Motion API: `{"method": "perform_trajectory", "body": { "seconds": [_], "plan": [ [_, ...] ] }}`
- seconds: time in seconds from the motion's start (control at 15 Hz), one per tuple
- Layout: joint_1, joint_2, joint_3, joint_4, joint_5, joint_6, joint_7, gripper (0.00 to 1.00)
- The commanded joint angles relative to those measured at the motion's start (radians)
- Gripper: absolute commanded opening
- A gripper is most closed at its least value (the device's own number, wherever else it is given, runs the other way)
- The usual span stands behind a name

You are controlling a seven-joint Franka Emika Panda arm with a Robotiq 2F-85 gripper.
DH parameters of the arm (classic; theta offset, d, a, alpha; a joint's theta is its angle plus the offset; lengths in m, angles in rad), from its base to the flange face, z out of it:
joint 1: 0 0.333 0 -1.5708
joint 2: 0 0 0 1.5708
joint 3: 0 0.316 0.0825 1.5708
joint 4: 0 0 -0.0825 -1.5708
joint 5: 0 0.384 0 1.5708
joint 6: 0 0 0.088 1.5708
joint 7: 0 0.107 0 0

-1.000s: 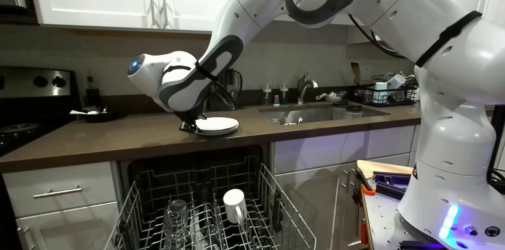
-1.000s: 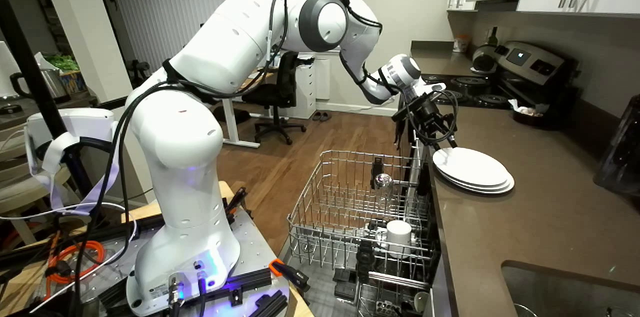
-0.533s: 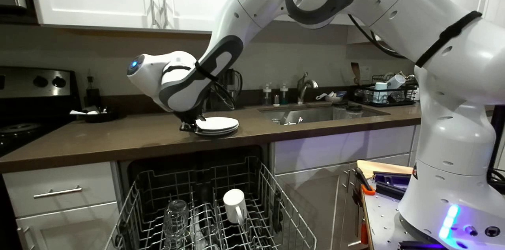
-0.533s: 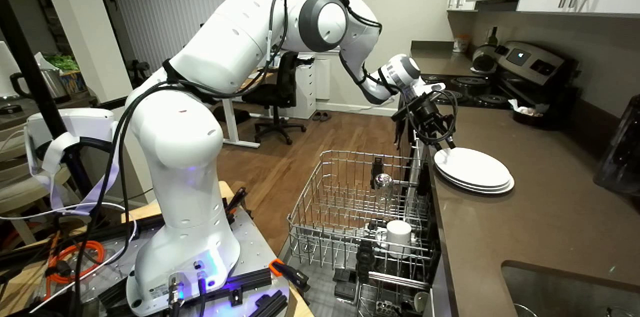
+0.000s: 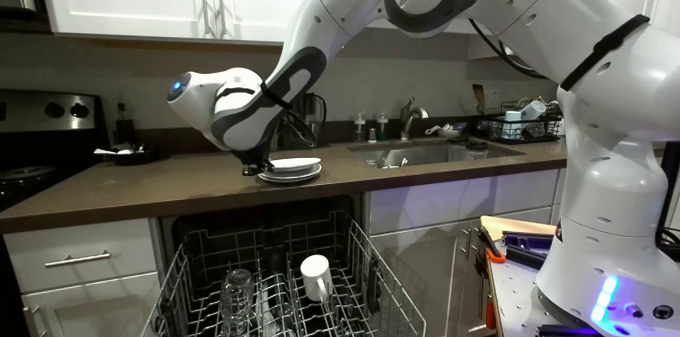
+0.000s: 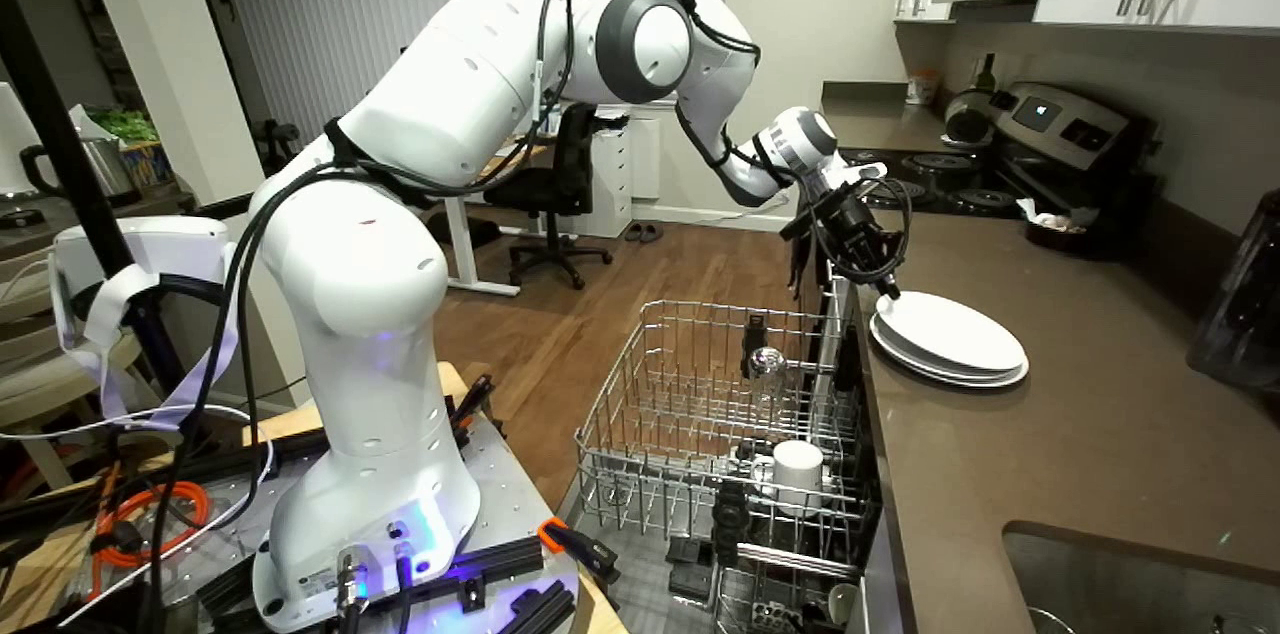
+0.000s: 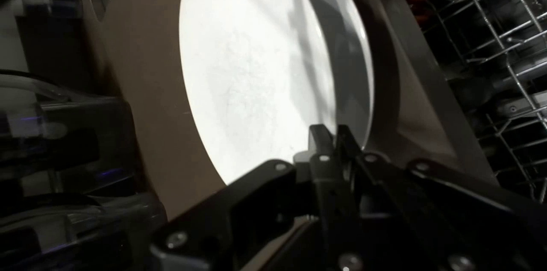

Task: Put one plate inside the dishwasher

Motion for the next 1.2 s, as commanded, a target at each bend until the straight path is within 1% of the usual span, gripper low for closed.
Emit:
{"method": "perform_trajectory", "body": {
  "seconds": [0.0, 0.67, 0.93, 1.13],
  "plan": [
    [0.02, 0.012, -0.018, 0.033, 0.0, -0.04, -0.038, 0.01],
    [0.04, 0.018, -0.018, 0.053, -0.003, -0.043, -0.038, 0.02],
    [0.038, 0.028, -0.011, 0.061, 0.006, -0.033, -0.044, 0.02],
    [0.038, 0.037, -0.01, 0.071, 0.009, -0.031, -0.046, 0.05]
  ]
}}
